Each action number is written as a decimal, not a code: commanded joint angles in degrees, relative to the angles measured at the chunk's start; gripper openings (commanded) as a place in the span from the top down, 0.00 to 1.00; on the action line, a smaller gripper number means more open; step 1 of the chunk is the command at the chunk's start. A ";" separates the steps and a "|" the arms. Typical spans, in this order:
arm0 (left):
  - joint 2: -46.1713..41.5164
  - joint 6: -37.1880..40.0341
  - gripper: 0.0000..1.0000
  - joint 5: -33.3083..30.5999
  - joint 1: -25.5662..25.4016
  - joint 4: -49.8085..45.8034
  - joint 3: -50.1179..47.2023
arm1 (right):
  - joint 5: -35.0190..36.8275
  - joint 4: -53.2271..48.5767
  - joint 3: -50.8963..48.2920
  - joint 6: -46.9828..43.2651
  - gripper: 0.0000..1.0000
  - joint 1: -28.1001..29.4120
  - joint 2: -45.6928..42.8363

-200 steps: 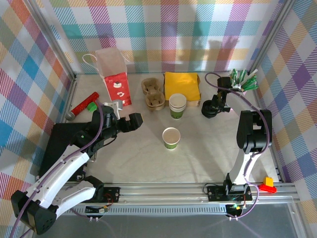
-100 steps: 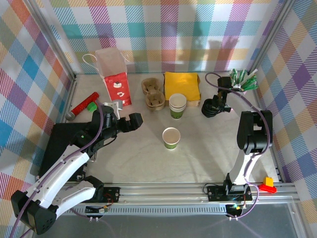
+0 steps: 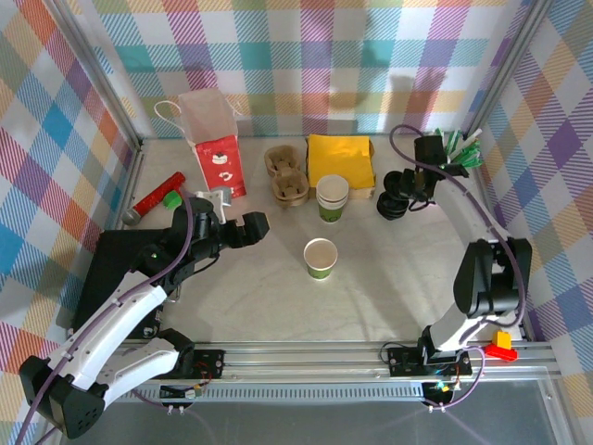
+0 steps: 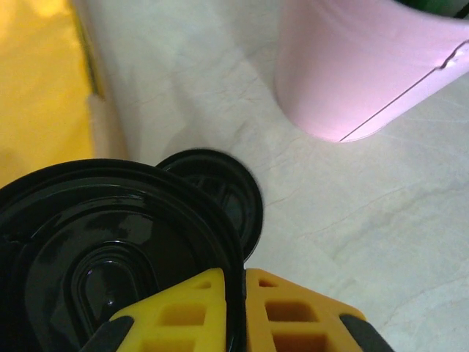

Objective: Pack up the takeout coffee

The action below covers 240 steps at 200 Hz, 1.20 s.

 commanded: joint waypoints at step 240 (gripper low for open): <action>39.11 -14.99 0.37 17.96 -16.07 18.95 24.63 | -7.26 -12.39 -9.09 7.72 0.87 22.82 -25.10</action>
